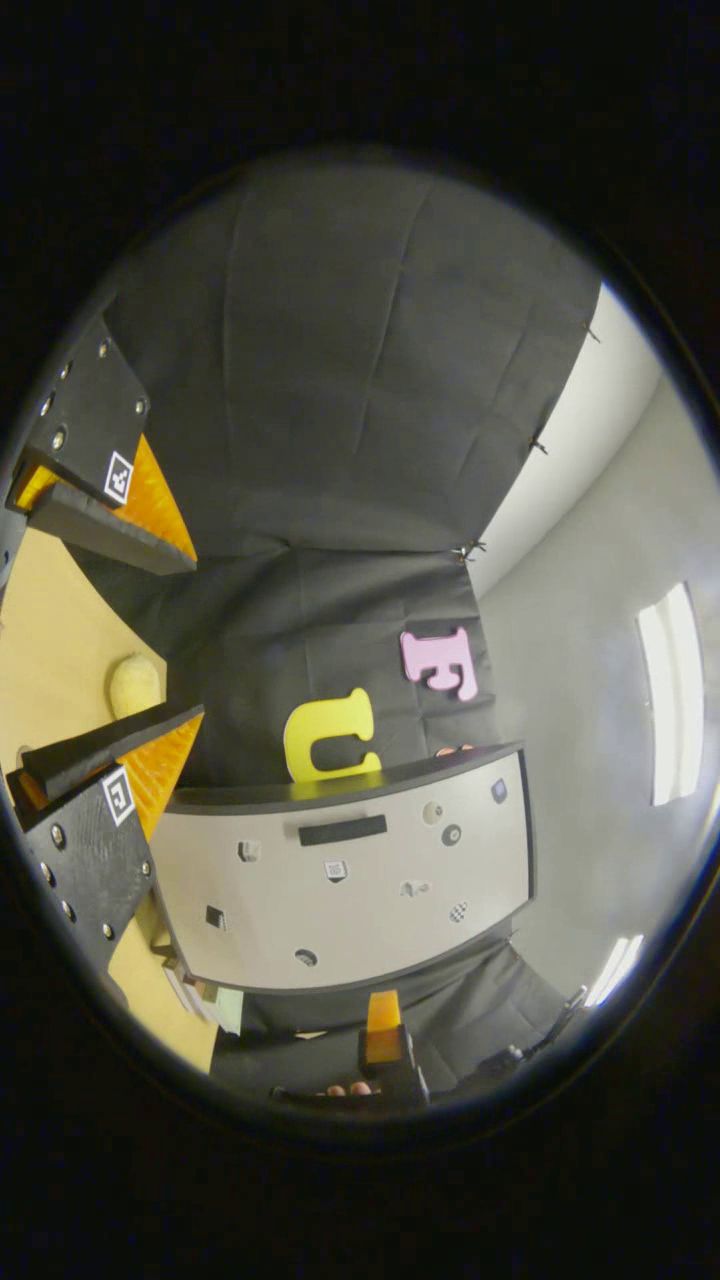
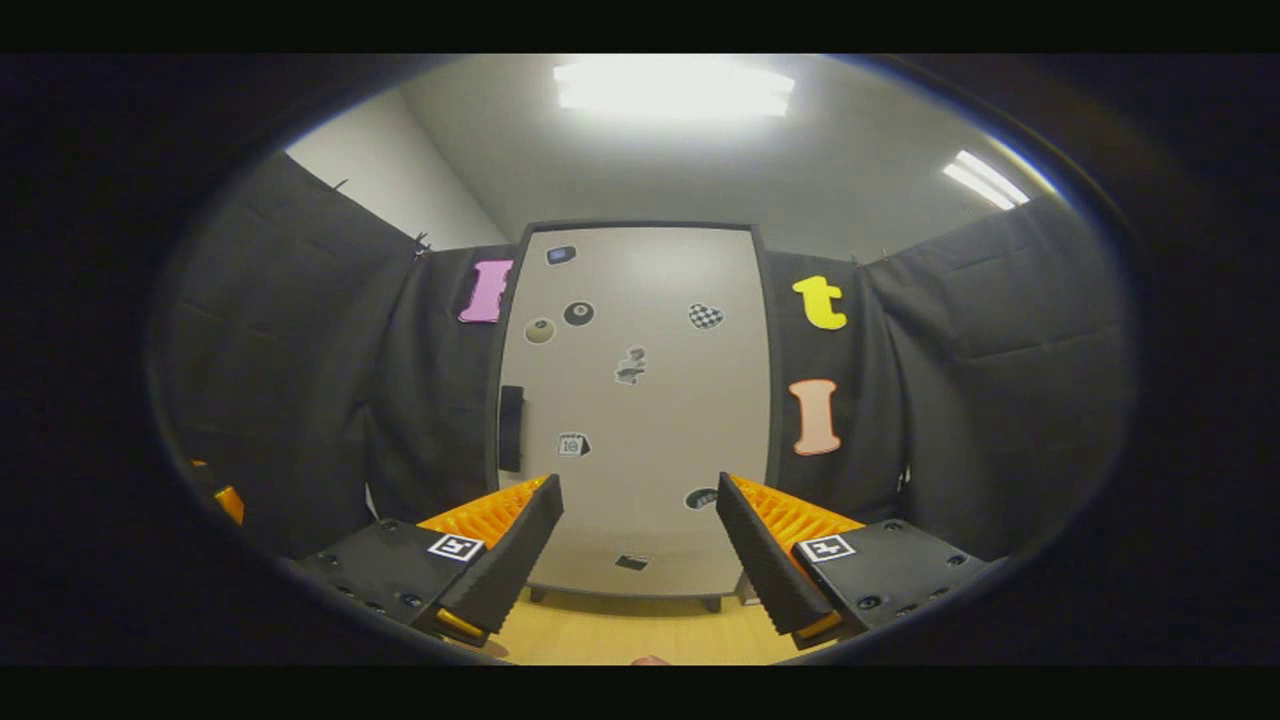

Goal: Open the cabinet door with the right hand, grasp the bottle in the cabinet with the left hand and place it on the coaster, then close the cabinet door with the right hand.

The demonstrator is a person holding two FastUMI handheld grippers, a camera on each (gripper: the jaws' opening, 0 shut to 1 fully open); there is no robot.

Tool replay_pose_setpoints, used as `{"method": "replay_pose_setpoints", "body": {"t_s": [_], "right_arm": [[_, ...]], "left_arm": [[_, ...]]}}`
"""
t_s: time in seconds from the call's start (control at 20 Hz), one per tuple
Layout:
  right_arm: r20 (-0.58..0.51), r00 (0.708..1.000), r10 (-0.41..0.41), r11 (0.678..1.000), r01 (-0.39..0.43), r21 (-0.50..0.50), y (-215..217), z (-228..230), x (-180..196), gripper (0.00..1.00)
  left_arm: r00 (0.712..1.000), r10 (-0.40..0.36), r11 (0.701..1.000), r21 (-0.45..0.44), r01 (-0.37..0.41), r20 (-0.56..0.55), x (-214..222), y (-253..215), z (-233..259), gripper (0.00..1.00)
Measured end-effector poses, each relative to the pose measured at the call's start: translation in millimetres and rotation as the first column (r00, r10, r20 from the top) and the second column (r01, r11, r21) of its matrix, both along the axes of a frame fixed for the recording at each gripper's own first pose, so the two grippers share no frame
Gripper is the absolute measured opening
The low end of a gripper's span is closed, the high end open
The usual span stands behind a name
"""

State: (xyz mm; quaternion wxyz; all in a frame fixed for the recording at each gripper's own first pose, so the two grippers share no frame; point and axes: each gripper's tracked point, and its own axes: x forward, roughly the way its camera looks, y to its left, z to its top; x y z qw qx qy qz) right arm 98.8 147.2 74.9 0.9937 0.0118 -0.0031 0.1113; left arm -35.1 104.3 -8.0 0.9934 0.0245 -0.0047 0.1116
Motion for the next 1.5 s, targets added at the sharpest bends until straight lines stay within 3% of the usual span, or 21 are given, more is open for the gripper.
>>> {"method": "replay_pose_setpoints", "body": {"t_s": [0.35, 0.6, 1.2, 1.5], "right_arm": [[-0.025, 0.997, 0.076, 0.997, -0.075, 0.034, 67.6, 13.6, 44.8, 0.97], [-0.011, 0.995, 0.095, 0.995, -0.095, -0.004, 106.7, 17.0, 83.5, 0.97], [-0.111, 0.988, 0.107, 0.993, -0.111, -0.034, 183.3, -8.4, 158.2, 0.97], [-0.195, 0.978, 0.074, 0.997, -0.078, -0.012, 188.6, -24.2, 184.5, 0.63]], "left_arm": [[0.992, 0.127, 0.992, 0.012, -0.127, -0.011, -32.9, 53.5, -3.5, 0.77], [0.977, 0.209, 0.978, 0.005, -0.209, -0.032, -54.6, 90.3, -9.1, 0.79], [0.941, 0.329, 0.944, 0.013, -0.329, -0.082, -81.0, 136.8, -24.6, 0.77], [0.931, 0.354, 0.935, 0.015, -0.354, -0.090, -85.2, 143.4, -31.1, 0.77]]}}
